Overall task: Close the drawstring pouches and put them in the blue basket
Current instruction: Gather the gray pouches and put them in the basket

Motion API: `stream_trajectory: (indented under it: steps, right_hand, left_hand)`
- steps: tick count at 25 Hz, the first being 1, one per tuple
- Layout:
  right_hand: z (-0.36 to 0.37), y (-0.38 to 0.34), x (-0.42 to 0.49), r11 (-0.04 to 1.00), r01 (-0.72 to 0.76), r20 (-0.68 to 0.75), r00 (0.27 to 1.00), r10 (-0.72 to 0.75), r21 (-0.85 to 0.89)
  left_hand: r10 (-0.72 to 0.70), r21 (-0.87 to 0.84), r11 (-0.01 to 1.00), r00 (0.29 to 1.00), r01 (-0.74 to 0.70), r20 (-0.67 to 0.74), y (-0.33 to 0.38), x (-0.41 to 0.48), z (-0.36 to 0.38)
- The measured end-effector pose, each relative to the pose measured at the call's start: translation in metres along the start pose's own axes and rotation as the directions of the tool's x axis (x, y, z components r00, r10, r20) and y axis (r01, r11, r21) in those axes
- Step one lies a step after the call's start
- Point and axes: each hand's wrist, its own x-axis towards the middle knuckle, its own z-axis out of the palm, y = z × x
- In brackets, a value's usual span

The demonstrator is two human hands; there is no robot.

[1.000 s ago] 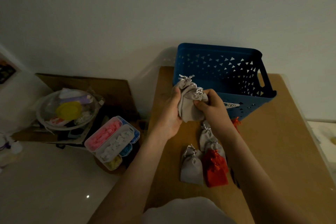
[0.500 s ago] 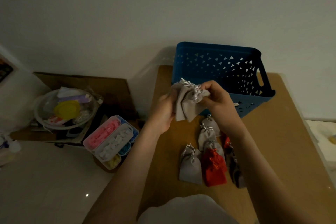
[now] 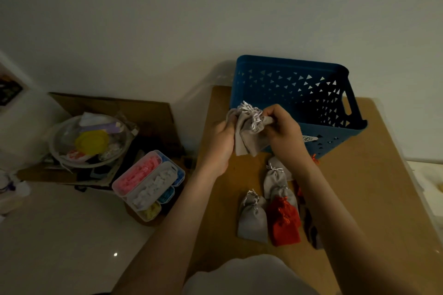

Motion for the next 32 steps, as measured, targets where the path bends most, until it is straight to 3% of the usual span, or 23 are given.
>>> stream_trajectory:
  steps: [7, 12, 15, 18, 20, 24, 29, 32]
  right_hand:
    - [0.002, 0.005, 0.003, 0.996, -0.090, -0.042, 0.995, 0.091, 0.023]
    - [0.000, 0.003, 0.002, 0.992, -0.106, 0.069, 0.992, 0.102, 0.065]
    - [0.001, 0.003, 0.002, 0.998, -0.051, -0.006, 0.999, 0.051, 0.035]
    - [0.002, 0.001, 0.003, 0.997, -0.033, -0.061, 0.997, 0.037, 0.066]
    - [0.002, -0.002, 0.003, 0.987, -0.075, -0.044, 0.996, 0.082, 0.142]
    - [0.004, 0.001, 0.000, 0.986, -0.095, -0.037, 0.994, 0.101, 0.134]
    - [-0.004, -0.006, 0.000, 0.996, -0.070, -0.081, 0.994, 0.075, 0.064]
    - [-0.007, -0.004, 0.000, 0.944, -0.126, -0.090, 0.983, 0.160, 0.305]
  left_hand:
    - [0.055, -0.047, 0.998, 0.987, -0.048, 0.152, 0.000, -0.012, 0.012]
    - [0.041, -0.134, 0.991, 0.996, -0.030, 0.084, -0.015, -0.005, 0.010]
    - [0.039, -0.264, 0.964, 0.999, -0.036, 0.009, -0.009, -0.004, 0.014]
    - [0.031, -0.260, 0.965, 0.999, -0.032, -0.008, -0.006, -0.002, 0.016]
    - [0.036, -0.240, 0.970, 0.999, -0.029, 0.024, -0.004, -0.005, 0.017]
    - [0.022, -0.168, 0.986, 0.996, -0.007, 0.088, -0.006, -0.010, 0.017]
    - [-0.036, -0.396, 0.918, 0.999, 0.019, -0.035, -0.010, -0.006, 0.014]
    - [-0.095, -0.417, 0.909, 0.980, 0.013, -0.177, -0.014, 0.002, 0.010]
